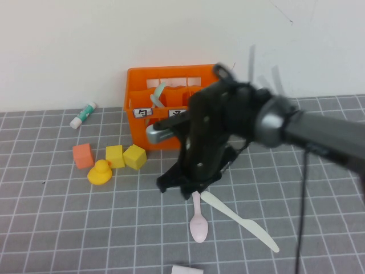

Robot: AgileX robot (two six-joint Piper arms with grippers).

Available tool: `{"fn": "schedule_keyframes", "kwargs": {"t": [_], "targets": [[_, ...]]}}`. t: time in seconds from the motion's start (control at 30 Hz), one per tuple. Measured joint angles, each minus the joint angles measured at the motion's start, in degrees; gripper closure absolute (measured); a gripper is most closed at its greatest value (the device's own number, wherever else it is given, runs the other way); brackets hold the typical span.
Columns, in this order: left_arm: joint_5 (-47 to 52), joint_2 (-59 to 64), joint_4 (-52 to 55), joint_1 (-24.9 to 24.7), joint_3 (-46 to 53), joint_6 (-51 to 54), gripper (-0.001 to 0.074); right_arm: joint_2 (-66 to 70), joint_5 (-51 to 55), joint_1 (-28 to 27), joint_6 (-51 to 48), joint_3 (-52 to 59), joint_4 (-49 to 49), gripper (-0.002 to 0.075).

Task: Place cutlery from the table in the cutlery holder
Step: Pick up the spoon

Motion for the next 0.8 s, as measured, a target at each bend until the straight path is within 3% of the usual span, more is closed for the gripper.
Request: {"fn": "schedule_keyframes", "kwargs": {"t": [0.1, 0.2, 0.8], "targets": [[0.0, 0.0, 0.0, 0.0, 0.0, 0.0, 0.0736, 2.82, 0.56, 1.18, 5.71, -2.5, -2.67, 0.0382], [0.0, 0.0, 0.0, 0.0, 0.0, -0.11, 0.0736, 5.18, 0.65, 1.2, 9.53, -4.16, -3.19, 0.0335], [0.13, 0.0, 0.0, 0.0, -0.09, -0.22, 0.0736, 8.73, -4.33, 1.01, 16.91, -5.17, -7.64, 0.0331]]}}
